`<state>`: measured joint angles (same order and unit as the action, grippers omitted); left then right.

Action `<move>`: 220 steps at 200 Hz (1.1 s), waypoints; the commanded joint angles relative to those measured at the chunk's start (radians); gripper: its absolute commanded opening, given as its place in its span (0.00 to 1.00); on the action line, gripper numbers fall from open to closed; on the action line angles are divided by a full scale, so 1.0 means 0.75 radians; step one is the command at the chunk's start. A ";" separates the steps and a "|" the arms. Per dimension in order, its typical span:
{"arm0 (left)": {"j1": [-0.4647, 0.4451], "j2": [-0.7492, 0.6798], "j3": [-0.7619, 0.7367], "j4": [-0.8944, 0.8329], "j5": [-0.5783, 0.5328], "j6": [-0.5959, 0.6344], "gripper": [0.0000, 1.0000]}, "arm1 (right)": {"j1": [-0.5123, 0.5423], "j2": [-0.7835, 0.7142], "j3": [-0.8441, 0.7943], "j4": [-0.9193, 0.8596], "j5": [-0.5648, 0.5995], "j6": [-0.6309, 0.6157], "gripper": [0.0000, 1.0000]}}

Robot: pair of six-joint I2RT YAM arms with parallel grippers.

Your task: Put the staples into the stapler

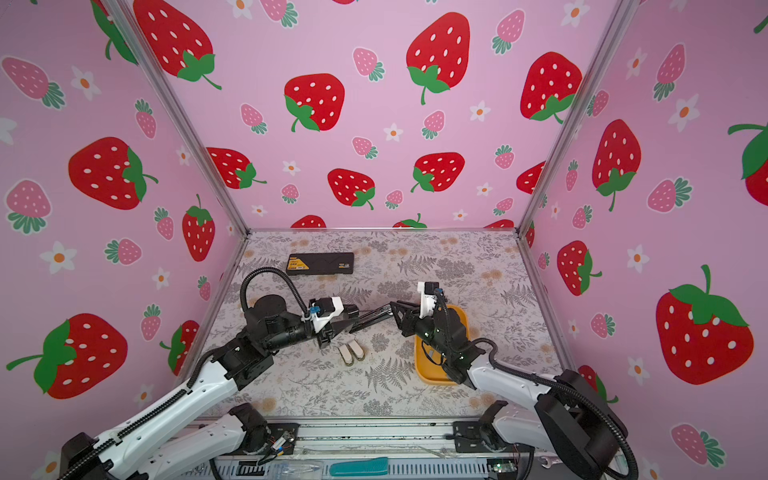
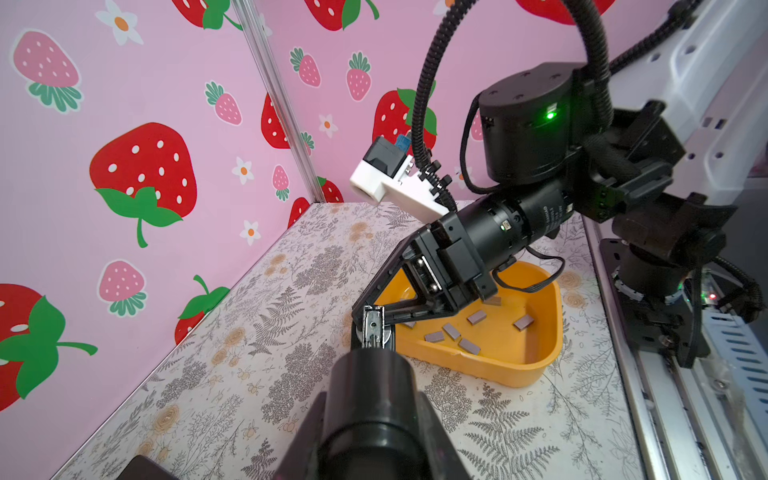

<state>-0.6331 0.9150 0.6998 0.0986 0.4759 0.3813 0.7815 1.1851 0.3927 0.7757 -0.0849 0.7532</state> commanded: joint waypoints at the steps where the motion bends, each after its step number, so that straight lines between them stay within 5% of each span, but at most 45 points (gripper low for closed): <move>1: -0.001 0.013 0.142 0.011 0.072 0.046 0.00 | -0.014 -0.053 -0.010 -0.106 0.088 -0.091 0.39; 94: -0.001 0.117 0.186 -0.128 0.090 0.196 0.00 | -0.017 -0.265 0.005 -0.256 0.207 -0.303 0.47; 113: -0.001 0.133 0.203 -0.178 0.098 0.242 0.00 | -0.017 -0.389 -0.029 -0.186 0.102 -0.489 0.46; 137: 0.000 0.156 0.243 -0.285 0.125 0.336 0.00 | -0.013 -0.531 -0.081 -0.069 -0.240 -0.824 0.44; 162: -0.001 0.185 0.330 -0.490 0.206 0.477 0.00 | 0.034 -0.601 -0.072 -0.163 -0.458 -1.069 0.62; 185: -0.001 0.191 0.375 -0.678 0.292 0.646 0.00 | 0.109 -0.596 -0.023 -0.365 -0.542 -1.318 0.53; 220: -0.004 0.175 0.413 -0.823 0.355 0.764 0.00 | 0.199 -0.546 0.057 -0.528 -0.438 -1.408 0.56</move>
<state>-0.6331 1.0721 0.9398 -0.4194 0.6476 0.8227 0.8951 0.7555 0.3714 0.5018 -0.4019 -0.1474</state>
